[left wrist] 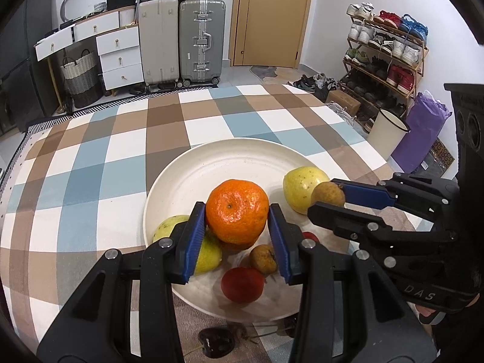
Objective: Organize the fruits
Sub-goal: 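Carry the mandarin with the left gripper while the right gripper carries the brown fruit to the plate, then open both grippers to set the fruits on the plate and withdraw, then grasp a dark red cherry by its body with the left gripper while the right gripper grasps another cherry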
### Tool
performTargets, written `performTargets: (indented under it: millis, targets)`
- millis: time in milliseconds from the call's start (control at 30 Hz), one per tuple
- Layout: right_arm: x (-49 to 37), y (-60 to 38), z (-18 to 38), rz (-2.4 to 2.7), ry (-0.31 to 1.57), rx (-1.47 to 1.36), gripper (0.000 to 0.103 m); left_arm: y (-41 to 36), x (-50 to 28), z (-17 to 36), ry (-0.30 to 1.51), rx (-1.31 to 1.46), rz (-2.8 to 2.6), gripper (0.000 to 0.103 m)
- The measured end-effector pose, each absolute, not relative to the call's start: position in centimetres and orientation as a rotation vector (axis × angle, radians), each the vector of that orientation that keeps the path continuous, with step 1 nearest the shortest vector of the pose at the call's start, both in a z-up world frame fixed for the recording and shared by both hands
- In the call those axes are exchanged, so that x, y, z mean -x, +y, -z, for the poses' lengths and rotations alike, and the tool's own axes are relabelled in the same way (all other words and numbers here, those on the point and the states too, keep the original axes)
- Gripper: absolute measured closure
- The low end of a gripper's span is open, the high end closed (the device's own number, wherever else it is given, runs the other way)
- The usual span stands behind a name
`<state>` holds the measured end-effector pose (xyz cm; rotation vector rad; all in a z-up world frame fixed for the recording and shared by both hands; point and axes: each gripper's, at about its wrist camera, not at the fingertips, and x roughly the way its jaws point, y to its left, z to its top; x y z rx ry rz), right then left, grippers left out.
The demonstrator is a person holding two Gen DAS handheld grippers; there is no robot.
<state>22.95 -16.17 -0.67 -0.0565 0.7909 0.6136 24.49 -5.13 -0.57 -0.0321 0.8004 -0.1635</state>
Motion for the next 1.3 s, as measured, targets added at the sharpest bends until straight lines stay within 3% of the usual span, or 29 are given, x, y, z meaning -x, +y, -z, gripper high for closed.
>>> performTargets:
  millis: [167,300,333,467,600,667,733,833,1300]
  targets:
    - [-23.1,-16.1,0.5,-0.595,0.77,0.068,0.072,-5.0,-24.8,0.5,0.807,0.034,0.159,0.064]
    - [-22.4,-16.5,-0.2,-0.593,0.738,0.073,0.063,-4.7,-24.7,0.2,0.804,0.035,0.15,0.059]
    - [-22.2,-16.6,-0.5,-0.584,0.728,0.079,0.055,-4.7,-24.6,0.1,0.802,0.04,0.153,0.053]
    - [-21.6,-17.4,-1.2,-0.568,0.714,0.077,0.047,-4.3,-23.6,-0.7,0.777,0.051,0.147,0.029]
    - [-20.7,-18.3,-1.8,-0.55,0.693,0.059,0.021,-3.7,-22.6,-1.5,0.762,0.061,0.125,0.013]
    - [-20.1,-18.8,-2.1,-0.545,0.685,0.047,0.015,-3.4,-22.0,-1.9,0.755,0.065,0.116,0.002]
    - [-19.7,-19.0,-2.3,-0.544,0.686,0.045,0.005,-3.2,-21.2,-2.3,0.738,0.068,0.099,0.001]
    - [-18.9,-19.2,-2.4,-0.543,0.691,0.044,0.001,-2.7,-20.1,-2.7,0.741,0.088,0.099,0.001]
    - [-16.1,-19.2,-2.2,-0.529,0.703,0.059,0.0,-2.5,-15.0,-3.6,0.712,0.076,0.069,0.001]
